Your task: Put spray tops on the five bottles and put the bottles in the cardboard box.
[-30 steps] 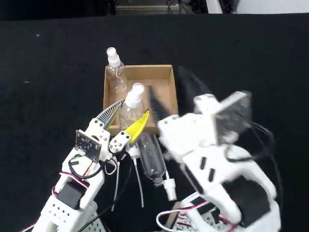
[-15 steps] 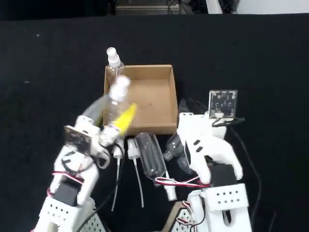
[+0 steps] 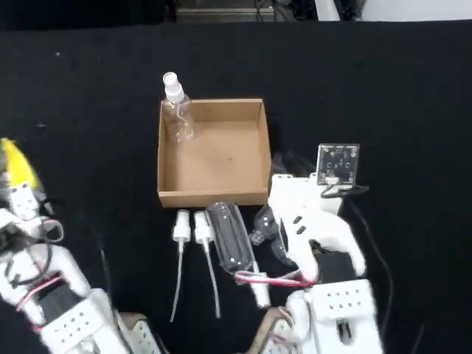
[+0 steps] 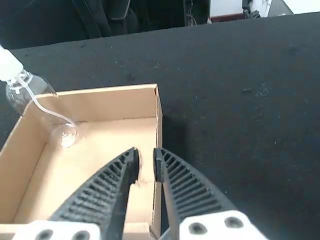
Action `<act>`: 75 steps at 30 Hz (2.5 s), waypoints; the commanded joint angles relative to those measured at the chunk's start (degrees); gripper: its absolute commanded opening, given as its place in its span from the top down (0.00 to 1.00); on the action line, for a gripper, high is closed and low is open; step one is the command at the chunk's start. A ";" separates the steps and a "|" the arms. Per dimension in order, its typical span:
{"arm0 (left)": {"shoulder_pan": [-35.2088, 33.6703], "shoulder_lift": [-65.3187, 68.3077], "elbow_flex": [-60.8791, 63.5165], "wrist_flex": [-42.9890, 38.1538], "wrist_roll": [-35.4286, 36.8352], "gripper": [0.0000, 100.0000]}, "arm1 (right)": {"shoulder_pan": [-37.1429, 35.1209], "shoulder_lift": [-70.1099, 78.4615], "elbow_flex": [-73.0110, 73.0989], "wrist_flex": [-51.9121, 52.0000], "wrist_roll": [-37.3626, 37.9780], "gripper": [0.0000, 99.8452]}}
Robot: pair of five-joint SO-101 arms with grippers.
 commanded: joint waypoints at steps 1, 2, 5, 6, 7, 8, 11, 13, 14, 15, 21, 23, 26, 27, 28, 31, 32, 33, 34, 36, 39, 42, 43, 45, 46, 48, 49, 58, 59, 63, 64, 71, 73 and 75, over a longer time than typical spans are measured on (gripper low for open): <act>-1.27 2.29 0.40 -4.31 -6.86 0.97 | 0.62 -0.92 -0.22 -1.85 -0.35 0.95; -1.27 3.78 -0.57 -3.52 -6.68 0.97 | 0.62 -0.92 -0.13 -1.85 -0.35 0.95; -1.27 11.16 -4.70 -4.92 -6.77 0.97 | 0.62 -0.92 -0.13 -1.85 -0.35 0.95; -1.27 14.59 -6.90 -5.89 -6.77 0.97 | 0.62 -0.92 -0.13 -1.85 -0.35 0.95; -1.36 18.99 -9.54 -6.68 -6.77 0.97 | 0.62 -0.92 -0.04 -1.85 -0.35 0.95; -1.54 23.74 -12.35 -7.30 -6.77 0.97 | 0.62 -0.92 -0.04 -1.85 -0.35 0.95; -2.95 39.30 -20.88 -8.97 -6.77 0.97 | 0.62 -0.92 -0.04 -1.85 -0.35 0.95; -4.88 48.79 -24.92 -11.60 -6.77 0.97 | 0.62 -0.92 -0.04 -1.76 -0.35 0.95; -5.49 53.01 -26.24 -13.63 -6.95 0.97 | 0.62 -0.92 -0.04 -1.76 -0.35 0.95; -6.02 56.70 -26.86 -16.09 -7.12 0.97 | 0.62 -0.92 -0.04 -1.76 -0.35 0.95; -8.40 75.60 -27.03 -34.90 -7.21 0.97 | 0.62 -0.92 -0.04 -2.02 -0.35 0.95; -9.10 80.09 -26.33 -40.53 -7.21 0.97 | 0.62 -0.92 -0.04 -2.02 -0.35 0.95; -9.36 86.07 -24.75 -48.26 -7.21 0.97 | 0.62 -0.92 -0.04 -2.02 -0.35 0.95; -9.45 87.56 -23.96 -50.90 -7.12 0.97 | 0.62 -0.92 -0.04 -2.02 -0.35 0.95; -9.63 88.97 -22.99 -53.36 -6.77 0.97 | 0.62 -0.92 -0.04 -2.02 -0.35 0.95; -10.33 93.10 -20.44 -60.13 -6.68 0.97 | 0.62 -0.92 -0.04 -2.02 -0.35 0.95; -10.42 94.33 -19.74 -61.71 -6.68 0.97 | 0.62 -0.92 -0.04 -2.02 -0.35 0.95; -10.51 95.56 -19.38 -63.12 -6.68 0.97 | 0.62 -0.92 -0.04 -2.02 -0.35 0.95; -10.59 96.79 -19.30 -64.18 -6.68 0.97 | 0.62 -0.92 -0.04 -2.02 -0.35 0.95; -10.68 99.34 -19.47 -65.05 -6.68 0.97 | 0.62 -0.92 -0.04 -2.02 -0.35 0.95; -11.56 102.42 -19.56 -65.14 -6.68 0.97 | 0.62 -0.92 -0.04 -1.85 -0.35 0.95; -13.05 105.23 -20.70 -65.14 -2.99 0.97 | 0.62 -0.92 -0.04 -1.85 -0.35 0.95; -14.29 105.76 -21.23 -65.14 -0.88 0.97 | 0.62 -0.92 -0.04 -1.85 -0.35 0.95; -16.04 106.20 -22.37 -65.14 2.90 0.97 | 0.62 -0.92 -0.04 -1.85 -0.35 0.95; -16.66 106.29 -22.46 -65.14 3.96 0.97 | 0.62 -0.92 -0.04 -1.85 -0.35 0.95; -17.01 106.20 -22.46 -65.14 3.69 0.97 | 0.62 -0.92 -0.04 -1.85 -0.35 0.95; -17.01 106.46 -22.55 -65.14 3.08 0.97 | 0.62 -0.92 -0.04 -1.85 -0.35 0.95; -16.84 106.73 -21.41 -65.14 -1.14 0.94 | 0.88 -0.92 -0.04 -1.93 -0.35 0.95; -16.92 106.73 -21.41 -65.14 -1.14 0.91 | 0.88 -0.92 -0.04 -1.93 -0.35 0.95; -17.01 106.73 -21.49 -65.14 -0.79 0.77 | 0.88 -0.92 -0.04 -1.93 -0.35 0.95; -17.01 106.64 -21.49 -65.14 -0.79 0.74 | 0.88 -0.92 -0.04 -1.93 -0.35 0.95; -17.10 106.20 -22.37 -65.23 -1.14 0.67 | 0.88 -0.92 -0.04 -2.02 -0.26 0.95; -17.10 106.20 -22.81 -66.81 -1.14 0.67 | 0.88 -0.92 -0.04 -2.02 -0.26 0.95; -17.10 106.20 -22.20 -69.27 -1.14 0.67 | 0.88 -0.92 -0.04 -2.02 -0.26 0.95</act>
